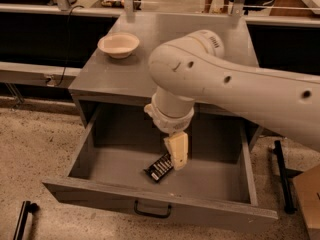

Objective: Pick rxbar chocolate from top drawer and place on counter

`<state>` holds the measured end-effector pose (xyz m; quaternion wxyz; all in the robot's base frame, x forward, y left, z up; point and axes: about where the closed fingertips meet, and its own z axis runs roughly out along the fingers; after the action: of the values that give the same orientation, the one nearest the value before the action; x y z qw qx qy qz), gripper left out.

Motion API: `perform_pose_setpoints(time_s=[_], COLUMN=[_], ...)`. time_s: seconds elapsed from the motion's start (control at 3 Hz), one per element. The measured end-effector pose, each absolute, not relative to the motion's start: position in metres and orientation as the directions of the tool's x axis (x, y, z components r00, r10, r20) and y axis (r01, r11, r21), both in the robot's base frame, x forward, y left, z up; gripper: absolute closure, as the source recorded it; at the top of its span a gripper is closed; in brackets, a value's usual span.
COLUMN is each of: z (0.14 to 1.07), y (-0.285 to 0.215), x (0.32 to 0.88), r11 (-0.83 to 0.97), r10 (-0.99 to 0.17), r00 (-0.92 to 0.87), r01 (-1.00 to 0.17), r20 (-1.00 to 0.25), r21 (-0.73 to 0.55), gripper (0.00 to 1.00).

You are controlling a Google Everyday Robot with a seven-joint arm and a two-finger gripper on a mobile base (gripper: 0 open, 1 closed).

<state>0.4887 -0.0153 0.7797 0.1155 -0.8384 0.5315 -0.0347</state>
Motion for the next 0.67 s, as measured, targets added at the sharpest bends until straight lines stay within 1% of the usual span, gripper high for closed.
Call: perform_pose_setpoints(time_s=[0.33, 0.67], z=[0.726, 0.690], y=[-0.025, -0.024], x=[0.501, 0.509], r11=[-0.443, -0.502], r10=[-0.886, -0.843], r00=[0.460, 0.532], r01=[-0.876, -0.833], r20=[-0.056, -0.087], r21=[-0.193, -0.232], gripper=[0.00, 0.00])
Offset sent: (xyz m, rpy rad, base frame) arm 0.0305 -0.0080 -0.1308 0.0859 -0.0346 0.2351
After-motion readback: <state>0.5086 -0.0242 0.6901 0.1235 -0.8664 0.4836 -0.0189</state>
